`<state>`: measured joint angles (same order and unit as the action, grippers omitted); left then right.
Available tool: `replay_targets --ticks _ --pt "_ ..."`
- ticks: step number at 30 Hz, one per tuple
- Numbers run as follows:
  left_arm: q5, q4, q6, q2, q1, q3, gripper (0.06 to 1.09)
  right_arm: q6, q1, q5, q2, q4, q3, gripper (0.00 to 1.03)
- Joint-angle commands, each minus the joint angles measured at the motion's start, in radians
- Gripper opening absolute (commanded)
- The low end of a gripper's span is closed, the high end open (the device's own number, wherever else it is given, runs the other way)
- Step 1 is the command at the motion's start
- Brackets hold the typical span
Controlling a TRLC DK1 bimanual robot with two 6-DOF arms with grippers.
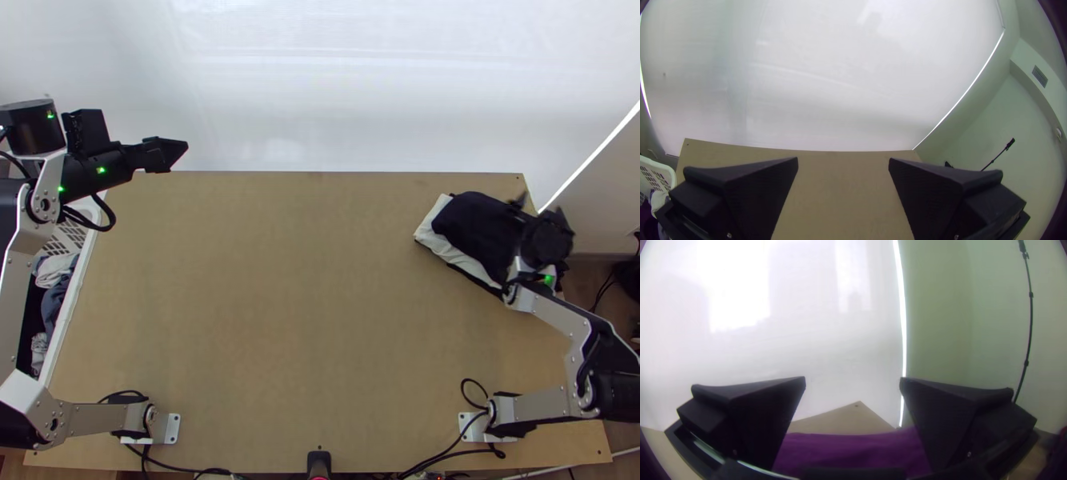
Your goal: Fold the t-shirt
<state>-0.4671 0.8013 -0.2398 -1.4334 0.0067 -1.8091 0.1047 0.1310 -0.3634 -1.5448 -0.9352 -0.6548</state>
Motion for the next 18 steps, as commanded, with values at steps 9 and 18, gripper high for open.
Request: replay_targets --ticks 9,18 --pt "0.041 0.021 0.014 0.044 0.015 0.06 1.05 0.029 -0.295 -0.005 -0.13 0.045 0.012 0.98" --pt "0.166 -0.039 0.069 0.093 0.015 0.185 1.05 -0.028 -0.324 -0.028 -0.117 0.058 0.066 0.98"
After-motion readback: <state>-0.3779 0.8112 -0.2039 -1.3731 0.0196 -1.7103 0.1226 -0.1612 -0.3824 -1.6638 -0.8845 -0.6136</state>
